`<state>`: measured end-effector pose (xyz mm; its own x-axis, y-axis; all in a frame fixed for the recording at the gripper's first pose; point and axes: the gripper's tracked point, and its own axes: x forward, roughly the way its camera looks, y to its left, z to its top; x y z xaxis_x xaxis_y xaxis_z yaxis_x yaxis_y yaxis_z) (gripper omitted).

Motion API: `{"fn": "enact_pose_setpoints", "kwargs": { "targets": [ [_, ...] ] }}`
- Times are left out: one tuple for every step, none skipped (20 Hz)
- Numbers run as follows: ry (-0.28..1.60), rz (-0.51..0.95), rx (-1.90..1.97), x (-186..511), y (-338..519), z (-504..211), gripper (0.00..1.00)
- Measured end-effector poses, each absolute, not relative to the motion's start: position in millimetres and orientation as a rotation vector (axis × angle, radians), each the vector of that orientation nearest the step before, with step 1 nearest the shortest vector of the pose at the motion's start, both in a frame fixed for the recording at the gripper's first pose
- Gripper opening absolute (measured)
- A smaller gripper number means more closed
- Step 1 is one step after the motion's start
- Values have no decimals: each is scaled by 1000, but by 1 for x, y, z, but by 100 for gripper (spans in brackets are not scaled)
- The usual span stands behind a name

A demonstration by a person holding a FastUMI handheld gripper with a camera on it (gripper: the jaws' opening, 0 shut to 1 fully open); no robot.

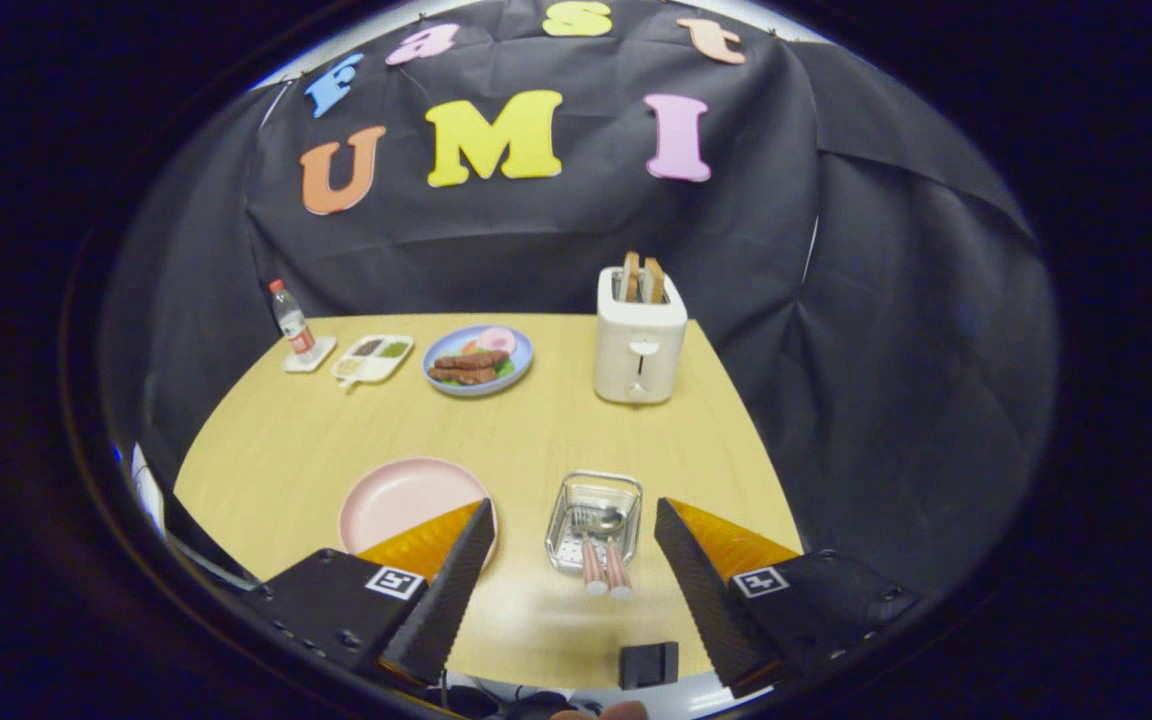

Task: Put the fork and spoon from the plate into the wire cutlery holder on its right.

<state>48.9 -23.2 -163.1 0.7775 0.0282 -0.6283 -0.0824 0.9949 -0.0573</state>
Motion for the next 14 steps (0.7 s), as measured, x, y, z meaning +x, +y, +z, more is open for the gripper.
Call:
{"fn": "enact_pose_setpoints", "kwargs": {
  "targets": [
    [628,72,-77,52,-14,-143,98],
    [570,82,-73,55,-6,-123,98],
    [501,90,-70,59,4,-99,98],
    [442,97,-70,62,11,-80,98],
    [380,103,-70,64,19,-58,98],
    [318,110,-73,65,28,-36,98],
    [269,115,-76,65,34,-18,98],
    [221,118,-73,66,41,-1,98],
    [173,119,-59,65,48,16,98],
    [141,117,-45,64,52,26,98],
    [106,112,-30,62,56,36,97],
    [82,107,-23,61,58,40,97],
    [71,105,-26,59,58,41,97],
    [63,106,-25,57,63,43,97]
  ]
}}
